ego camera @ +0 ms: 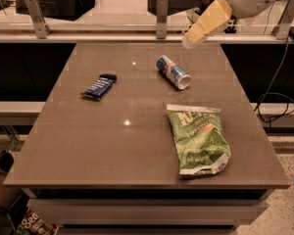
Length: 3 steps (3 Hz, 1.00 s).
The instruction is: Place redbull can upright
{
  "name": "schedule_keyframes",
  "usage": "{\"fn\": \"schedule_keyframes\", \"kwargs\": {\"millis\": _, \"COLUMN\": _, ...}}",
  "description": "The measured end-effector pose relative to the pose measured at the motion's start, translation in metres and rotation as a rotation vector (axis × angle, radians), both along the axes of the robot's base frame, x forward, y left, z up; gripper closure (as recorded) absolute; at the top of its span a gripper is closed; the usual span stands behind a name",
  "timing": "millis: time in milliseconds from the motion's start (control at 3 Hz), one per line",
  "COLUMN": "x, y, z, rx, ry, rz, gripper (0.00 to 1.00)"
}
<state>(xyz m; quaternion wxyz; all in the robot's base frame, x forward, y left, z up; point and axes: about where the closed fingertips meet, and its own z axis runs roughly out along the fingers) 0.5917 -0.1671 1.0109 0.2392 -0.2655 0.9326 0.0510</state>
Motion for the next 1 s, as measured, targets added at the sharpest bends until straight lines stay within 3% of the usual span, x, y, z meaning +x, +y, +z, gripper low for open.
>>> {"fn": "schedule_keyframes", "kwargs": {"millis": 333, "x": 0.016, "y": 0.012, "z": -0.006, "rx": 0.036, "ry": -0.015, "rz": -0.039, "gripper": 0.00}}
{"fn": "schedule_keyframes", "kwargs": {"millis": 1000, "x": 0.036, "y": 0.024, "z": -0.005, "rx": 0.022, "ry": 0.017, "rz": 0.013, "gripper": 0.00}}
